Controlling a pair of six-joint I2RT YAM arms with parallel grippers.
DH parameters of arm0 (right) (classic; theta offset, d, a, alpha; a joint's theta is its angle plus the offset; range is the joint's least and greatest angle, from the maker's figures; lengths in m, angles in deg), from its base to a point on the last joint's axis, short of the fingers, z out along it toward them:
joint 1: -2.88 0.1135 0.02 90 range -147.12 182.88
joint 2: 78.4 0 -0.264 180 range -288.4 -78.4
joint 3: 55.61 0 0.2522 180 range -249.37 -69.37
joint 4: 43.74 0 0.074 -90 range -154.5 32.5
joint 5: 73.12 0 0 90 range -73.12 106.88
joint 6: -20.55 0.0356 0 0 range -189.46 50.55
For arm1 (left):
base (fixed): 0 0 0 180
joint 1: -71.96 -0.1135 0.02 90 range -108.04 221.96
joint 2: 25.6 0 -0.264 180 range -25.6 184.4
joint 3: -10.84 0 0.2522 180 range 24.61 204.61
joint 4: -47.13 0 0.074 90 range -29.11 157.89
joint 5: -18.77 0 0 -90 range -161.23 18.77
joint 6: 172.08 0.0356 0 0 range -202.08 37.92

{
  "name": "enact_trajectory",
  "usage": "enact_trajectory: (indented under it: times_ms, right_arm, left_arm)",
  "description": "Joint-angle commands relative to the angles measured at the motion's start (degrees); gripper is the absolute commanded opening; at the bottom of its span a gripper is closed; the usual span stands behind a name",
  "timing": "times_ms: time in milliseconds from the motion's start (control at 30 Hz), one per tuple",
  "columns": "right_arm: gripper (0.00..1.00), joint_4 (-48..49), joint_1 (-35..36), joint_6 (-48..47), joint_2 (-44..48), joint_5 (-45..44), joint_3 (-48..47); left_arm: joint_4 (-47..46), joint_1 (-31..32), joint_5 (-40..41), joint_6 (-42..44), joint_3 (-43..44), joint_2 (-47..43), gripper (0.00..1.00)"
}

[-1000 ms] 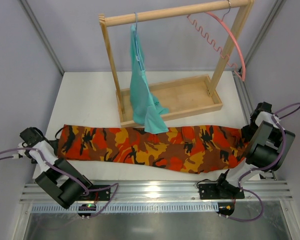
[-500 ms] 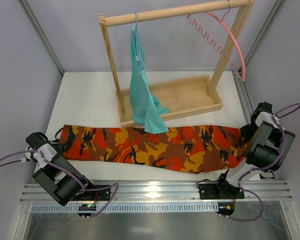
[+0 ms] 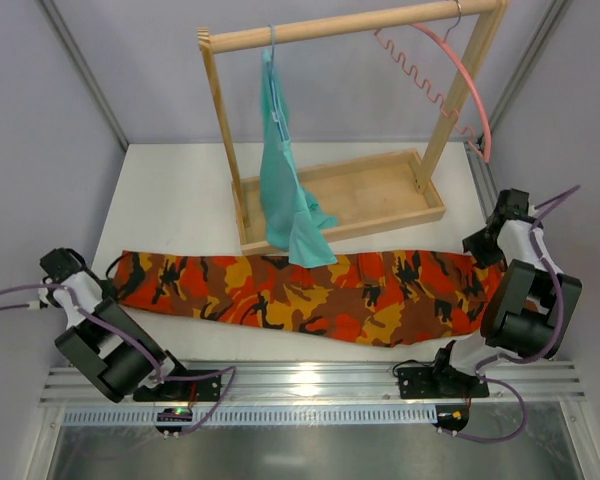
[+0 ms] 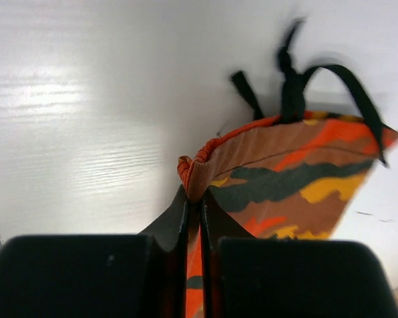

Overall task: Place the trousers on the hanger
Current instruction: Fold the trousers

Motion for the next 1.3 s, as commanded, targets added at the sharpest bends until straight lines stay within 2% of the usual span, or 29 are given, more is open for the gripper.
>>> enact_trajectory:
  times_ms: [0, 100, 200, 400, 433, 500, 533, 600, 633, 667, 800, 867, 900, 1000, 1100, 1167, 1267]
  right_arm:
    - [0.45, -1.61, 5.25, -4.67, 5.33, 3.83, -2.75]
    - [0.45, -1.88, 8.86, -5.55, 8.41, 6.03, -1.35]
    - [0.47, 0.4, 10.8, -8.09, 13.86, 12.09, 1.28]
    - [0.52, -1.34, 11.24, -12.75, 23.36, 21.76, 1.12]
    - [0.54, -2.13, 11.42, -13.28, 24.24, 23.08, 1.12]
    - [0.6, -2.66, 12.29, -14.16, 26.79, 28.0, 1.21]
    - [0.61, -3.71, 12.73, -14.08, 27.58, 29.32, 1.29]
    - [0.61, -4.33, 14.48, -13.9, 30.65, 31.44, 1.64]
    - [0.61, -5.29, 16.5, -13.64, 32.14, 31.44, 1.73]
    - [0.61, -5.74, 17.73, -13.38, 33.46, 31.27, 1.99]
    - [0.61, -6.8, 24.15, -9.53, 43.19, 30.21, 6.28]
    - [0.62, -5.05, 30.19, -5.84, 48.9, 29.25, 10.14]
    - [0.62, -5.04, 31.97, -5.82, 48.94, 29.24, 11.48]
    - [0.62, -3.37, 37.33, 0.14, 56.57, 25.91, 16.91]
    - [0.62, -1.79, 41.81, 5.6, 60.8, 24.15, 22.27]
    - [0.62, 0.32, 44.89, 9.54, 61.07, 21.96, 24.84]
    - [0.63, 2.95, 53.14, 13.59, 60.02, 14.61, 27.13]
  left_arm:
    - [2.2, 0.83, 4.6, 3.87, 9.92, -1.92, 0.01]
    - [2.65, 5.22, 3.9, 7.47, 14.15, -3.33, 0.01]
    - [0.28, 12.33, 0.75, 10.47, 12.93, -7.71, 0.0]
    - [-1.84, 27.1, -8.39, 11.79, 2.58, -21.58, 0.0]
    - [-2.18, 31.12, -10.06, 11.7, 1.43, -23.44, 0.01]
    - [-1.75, 35.36, -11.74, 10.65, -0.69, -26.08, 0.01]
    - [-0.01, 40.08, -11.83, 9.78, -1.74, -28.36, 0.0]
    - [0.8, 45.54, -12.01, 7.58, -2.89, -30.74, 0.0]
    - [1.41, 48.53, -12.01, 4.61, -3.85, -32.75, 0.01]
    - [1.42, 54.13, -11.49, 3.45, -4.56, -33.91, 0.01]
    - [4.92, 66.21, -4.99, -1.65, -8.16, -38.22, 0.01]
    - [5.46, 73.39, -0.78, -5.85, -10.87, -41.19, 0.01]
    - [5.72, 75.52, 0.2, -7.27, -11.67, -42.0, 0.01]
    - [4.85, 80.88, 1.09, -11.14, -15.89, -43.5, 0.01]
    - [2.39, 83.97, -0.23, -12.47, -18.79, -42.28, 0.01]
    - [1.86, 87.05, 0.38, -12.64, -19.15, -41.3, 0.05]
    - [2.29, 89.95, 2.57, -12.91, -17.49, -40.69, 0.29]
